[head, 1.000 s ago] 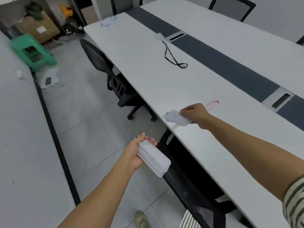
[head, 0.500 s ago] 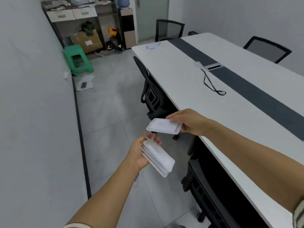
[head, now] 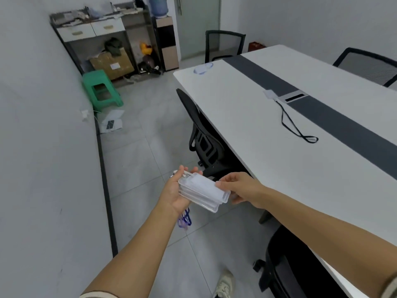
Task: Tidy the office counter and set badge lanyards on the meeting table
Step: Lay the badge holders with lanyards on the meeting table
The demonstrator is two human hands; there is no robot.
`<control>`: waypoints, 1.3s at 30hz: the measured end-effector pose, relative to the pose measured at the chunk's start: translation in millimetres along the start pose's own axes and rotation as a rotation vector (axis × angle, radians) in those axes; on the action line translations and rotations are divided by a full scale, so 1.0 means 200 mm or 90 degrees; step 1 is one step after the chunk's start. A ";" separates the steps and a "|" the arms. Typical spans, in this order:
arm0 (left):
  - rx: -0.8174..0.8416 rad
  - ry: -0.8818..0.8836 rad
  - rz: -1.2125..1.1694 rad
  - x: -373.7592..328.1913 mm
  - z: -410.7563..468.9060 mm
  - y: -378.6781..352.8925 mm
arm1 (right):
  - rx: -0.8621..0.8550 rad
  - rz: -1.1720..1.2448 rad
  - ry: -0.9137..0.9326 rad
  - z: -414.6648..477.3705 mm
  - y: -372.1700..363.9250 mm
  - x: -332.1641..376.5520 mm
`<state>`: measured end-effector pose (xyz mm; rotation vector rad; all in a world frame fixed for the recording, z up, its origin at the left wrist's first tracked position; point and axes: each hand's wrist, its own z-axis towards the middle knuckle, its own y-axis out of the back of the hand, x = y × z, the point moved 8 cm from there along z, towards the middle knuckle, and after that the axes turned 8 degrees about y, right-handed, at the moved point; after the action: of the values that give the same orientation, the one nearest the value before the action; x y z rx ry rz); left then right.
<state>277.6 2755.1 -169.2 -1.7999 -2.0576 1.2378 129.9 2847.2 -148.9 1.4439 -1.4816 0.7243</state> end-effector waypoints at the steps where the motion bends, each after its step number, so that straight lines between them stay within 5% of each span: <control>1: -0.008 -0.002 -0.003 -0.05 0.06 -0.02 | 0.036 0.010 -0.034 0.05 0.00 0.00; 4: -0.018 -0.015 0.029 -0.22 0.25 -0.18 | 0.115 0.112 -0.075 0.25 0.06 0.08; 19: 0.048 0.055 0.150 -0.64 1.09 -0.80 | -0.012 0.207 -0.089 0.95 0.65 0.30; 31: 0.170 0.136 0.240 -1.11 1.73 -1.44 | -0.338 0.149 -0.175 1.49 1.51 0.31; 39: 0.114 0.169 0.252 -1.14 2.18 -1.55 | -0.397 0.027 -0.207 1.87 2.07 0.19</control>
<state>-153.2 2363.1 -162.0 -2.2095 -1.4498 1.1450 -345.0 2555.7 -192.4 1.0723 -1.7817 0.0209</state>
